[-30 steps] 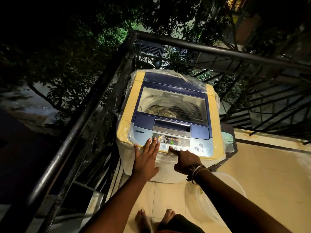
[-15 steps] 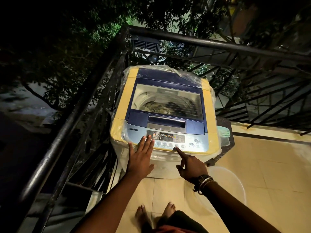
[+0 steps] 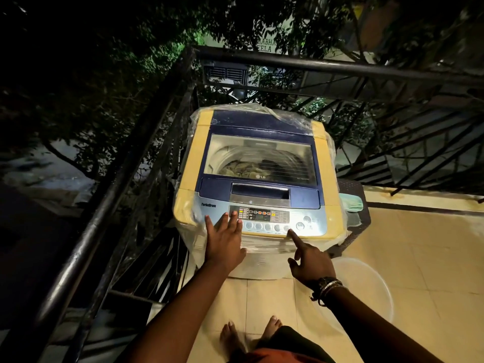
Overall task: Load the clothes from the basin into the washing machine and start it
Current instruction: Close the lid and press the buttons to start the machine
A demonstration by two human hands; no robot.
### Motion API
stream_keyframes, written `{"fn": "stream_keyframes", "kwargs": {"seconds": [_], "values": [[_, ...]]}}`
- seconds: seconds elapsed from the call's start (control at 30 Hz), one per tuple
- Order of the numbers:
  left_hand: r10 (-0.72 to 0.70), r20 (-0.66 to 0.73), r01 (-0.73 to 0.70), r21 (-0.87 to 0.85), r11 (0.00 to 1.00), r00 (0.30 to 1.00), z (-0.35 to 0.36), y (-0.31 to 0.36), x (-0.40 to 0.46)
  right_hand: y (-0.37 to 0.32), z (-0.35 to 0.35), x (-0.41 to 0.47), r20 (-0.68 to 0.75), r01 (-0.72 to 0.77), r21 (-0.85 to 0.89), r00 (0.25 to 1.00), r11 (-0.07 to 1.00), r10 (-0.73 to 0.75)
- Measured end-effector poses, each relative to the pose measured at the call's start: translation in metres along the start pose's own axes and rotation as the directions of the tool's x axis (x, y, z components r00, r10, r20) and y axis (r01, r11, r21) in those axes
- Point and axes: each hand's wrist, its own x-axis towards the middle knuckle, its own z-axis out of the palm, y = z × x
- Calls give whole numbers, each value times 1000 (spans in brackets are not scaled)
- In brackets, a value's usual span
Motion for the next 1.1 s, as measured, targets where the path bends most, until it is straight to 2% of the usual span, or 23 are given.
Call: {"fn": "stream_keyframes", "kwargs": {"seconds": [0.1, 0.2, 0.43, 0.63, 0.77, 0.97, 1.1], "values": [[-15, 24, 14, 46, 999, 1000, -9, 7, 5, -4, 0, -1, -20, -2, 9, 1000, 1000, 2], [-37, -11, 37, 24, 999, 999, -14, 9, 11, -13, -5, -6, -31, 14, 1, 999, 1000, -14], [-3, 15, 3, 1, 1000, 1000, -25, -2, 21, -5, -13, -7, -51, -2, 21, 999, 1000, 3], [-22, 27, 25, -115, 993, 999, 17, -10, -10, 5, -17, -4, -69, -15, 40, 997, 999, 17], [-82, -21, 78, -158, 984, 996, 47, -4, -31, 10, -15, -1, -30, -25, 43, 999, 999, 26], [-114, 40, 119, -138, 983, 993, 36, 4, -27, 22, -8, 11, 60, -58, 58, 997, 997, 54], [-117, 69, 126, -147, 981, 991, 33, 6, -27, 23, -11, 11, 51, -48, 38, 998, 998, 46]]}}
